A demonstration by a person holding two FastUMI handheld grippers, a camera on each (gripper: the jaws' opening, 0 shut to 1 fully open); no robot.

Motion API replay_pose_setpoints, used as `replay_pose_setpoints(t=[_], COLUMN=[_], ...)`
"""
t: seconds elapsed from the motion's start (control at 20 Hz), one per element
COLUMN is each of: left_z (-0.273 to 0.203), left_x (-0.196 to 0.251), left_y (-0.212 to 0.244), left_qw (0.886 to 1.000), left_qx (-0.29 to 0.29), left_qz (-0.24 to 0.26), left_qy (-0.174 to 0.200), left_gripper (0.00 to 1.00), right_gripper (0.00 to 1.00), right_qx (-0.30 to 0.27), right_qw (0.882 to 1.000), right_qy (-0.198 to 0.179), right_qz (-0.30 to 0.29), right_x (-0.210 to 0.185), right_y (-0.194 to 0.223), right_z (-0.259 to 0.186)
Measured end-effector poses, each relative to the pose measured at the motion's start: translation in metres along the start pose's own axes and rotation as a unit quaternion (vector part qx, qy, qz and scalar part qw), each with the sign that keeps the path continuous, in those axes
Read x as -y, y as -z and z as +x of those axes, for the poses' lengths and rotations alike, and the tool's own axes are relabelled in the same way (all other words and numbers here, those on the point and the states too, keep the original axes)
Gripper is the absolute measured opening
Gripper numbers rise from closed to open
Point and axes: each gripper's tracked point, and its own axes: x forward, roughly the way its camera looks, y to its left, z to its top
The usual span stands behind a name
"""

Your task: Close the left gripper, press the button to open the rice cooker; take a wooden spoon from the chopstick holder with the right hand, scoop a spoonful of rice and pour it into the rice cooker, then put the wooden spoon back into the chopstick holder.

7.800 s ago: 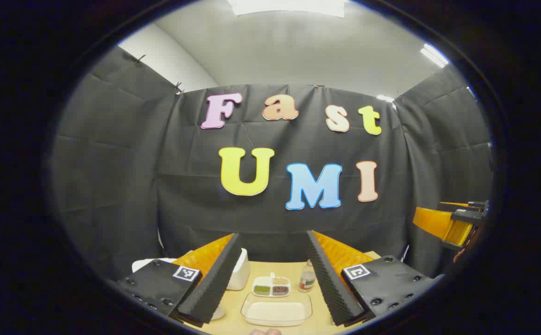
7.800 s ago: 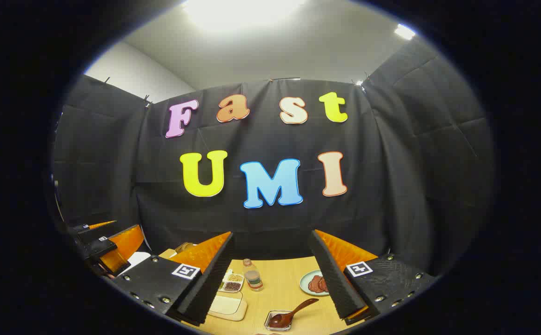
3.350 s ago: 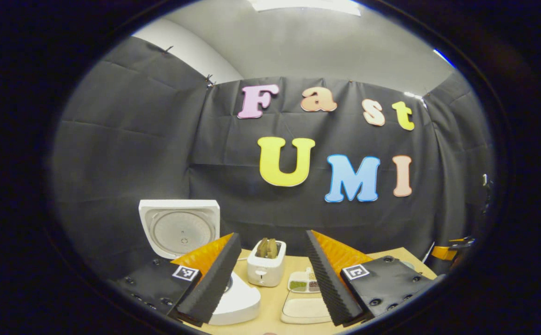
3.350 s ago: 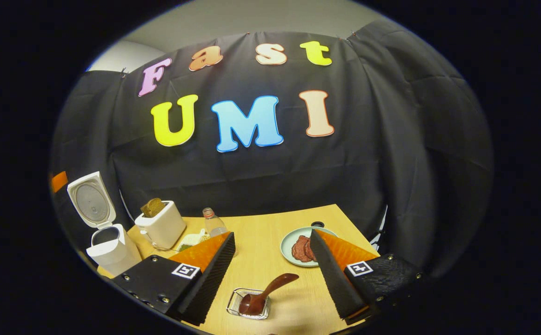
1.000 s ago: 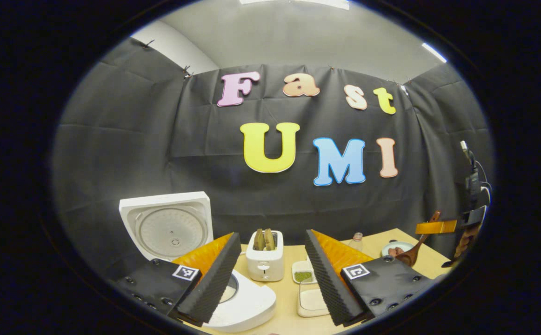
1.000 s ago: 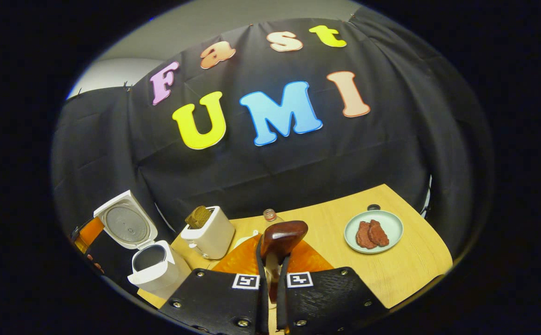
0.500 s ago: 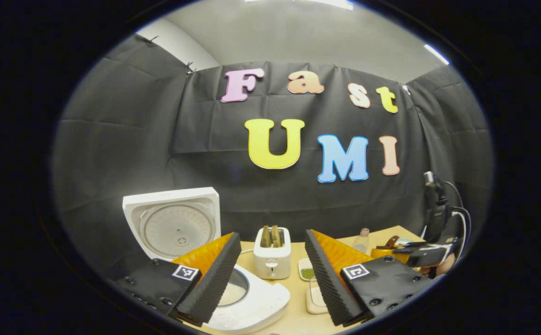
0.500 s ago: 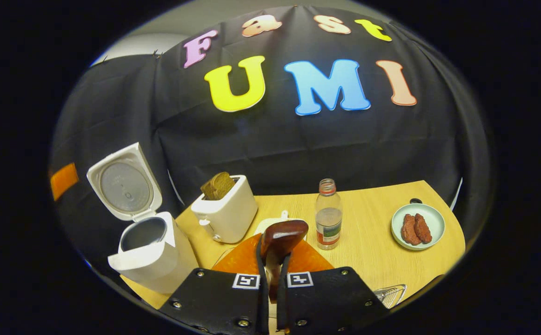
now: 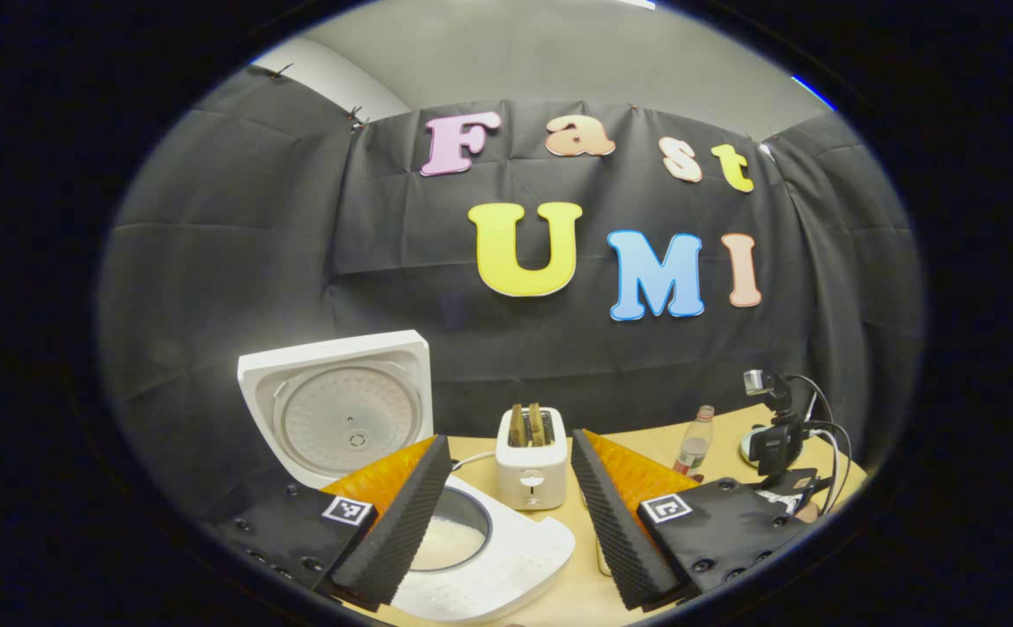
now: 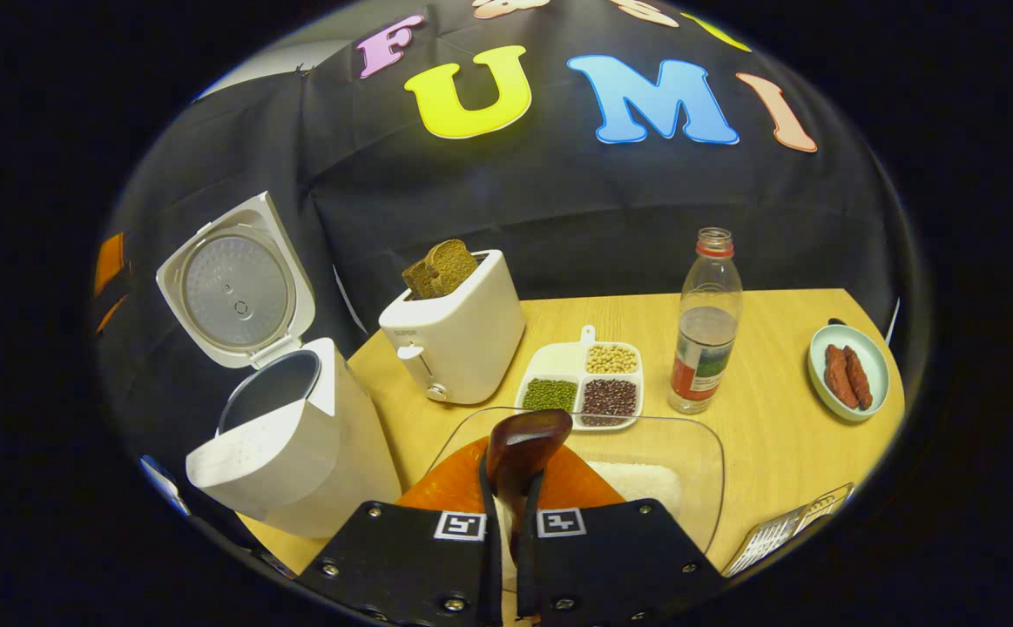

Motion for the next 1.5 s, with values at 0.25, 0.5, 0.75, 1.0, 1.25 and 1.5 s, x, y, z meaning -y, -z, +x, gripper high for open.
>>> replay_pose_setpoints(t=[0.25, 0.5, 0.75, 1.0, 1.25, 1.5], left_z=[0.001, 0.001, -0.002, -0.006, -0.008, -0.017], left_x=[-0.004, 0.0, 0.002, 0.006, 0.012, 0.013], left_y=[0.005, 0.006, -0.001, 0.001, -0.001, -0.011], left_qw=[1.0, 1.0, 1.0, 1.0, 1.0, 1.0], left_qx=[-0.006, -0.009, -0.003, 0.002, 0.003, 0.022], left_qz=[-0.007, -0.005, -0.005, 0.004, -0.013, 0.007], left_qy=[-0.008, -0.007, -0.008, -0.003, 0.002, 0.008], left_gripper=[0.96, 0.96, 0.96, 0.96, 0.96, 0.96], right_gripper=[0.07, 0.07, 0.07, 0.07, 0.07, 0.07], right_qx=[-0.013, 0.005, 0.057, 0.111, 0.153, 0.173], right_qw=[0.992, 0.974, 0.956, 0.935, 0.897, 0.883], right_qy=[-0.019, -0.049, -0.052, -0.076, -0.115, -0.15], right_qz=[0.123, 0.223, 0.282, 0.328, 0.399, 0.41], right_x=[0.004, 0.022, 0.056, 0.068, 0.065, 0.047], right_y=[-0.001, -0.013, -0.045, -0.084, -0.118, -0.152], right_z=[0.009, 0.001, -0.029, -0.067, -0.105, -0.126])
